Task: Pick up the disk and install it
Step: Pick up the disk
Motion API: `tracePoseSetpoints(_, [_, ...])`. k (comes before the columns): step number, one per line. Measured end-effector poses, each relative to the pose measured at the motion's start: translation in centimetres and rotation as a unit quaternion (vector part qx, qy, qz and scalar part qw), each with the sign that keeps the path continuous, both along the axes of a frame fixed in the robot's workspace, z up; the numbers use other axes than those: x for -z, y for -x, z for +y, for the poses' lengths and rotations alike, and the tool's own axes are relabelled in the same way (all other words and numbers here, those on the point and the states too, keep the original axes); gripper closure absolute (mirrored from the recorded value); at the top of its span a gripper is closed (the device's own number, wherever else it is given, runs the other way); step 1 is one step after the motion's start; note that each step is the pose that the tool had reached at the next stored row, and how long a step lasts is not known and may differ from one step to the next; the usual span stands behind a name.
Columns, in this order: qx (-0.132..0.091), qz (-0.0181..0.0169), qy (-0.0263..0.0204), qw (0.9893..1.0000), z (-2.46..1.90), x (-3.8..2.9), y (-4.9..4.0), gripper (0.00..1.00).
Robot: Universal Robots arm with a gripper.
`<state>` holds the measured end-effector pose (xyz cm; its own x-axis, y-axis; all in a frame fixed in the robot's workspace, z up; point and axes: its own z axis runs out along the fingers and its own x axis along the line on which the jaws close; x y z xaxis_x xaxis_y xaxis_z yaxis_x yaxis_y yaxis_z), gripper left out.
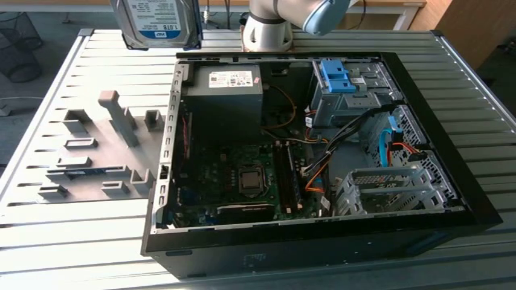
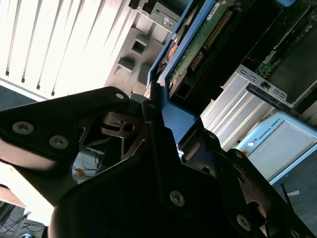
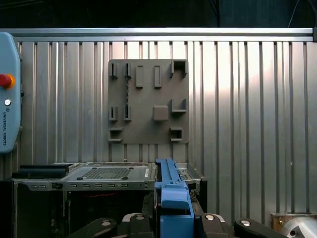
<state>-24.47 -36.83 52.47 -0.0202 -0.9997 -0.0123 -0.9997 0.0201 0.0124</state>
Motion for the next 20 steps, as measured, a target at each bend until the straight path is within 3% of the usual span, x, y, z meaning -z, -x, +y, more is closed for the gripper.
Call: tracePoseSetpoints(20, [0.000,0.0000,0.0000,1.0000,0.00,0.00,-0.47,0.64])
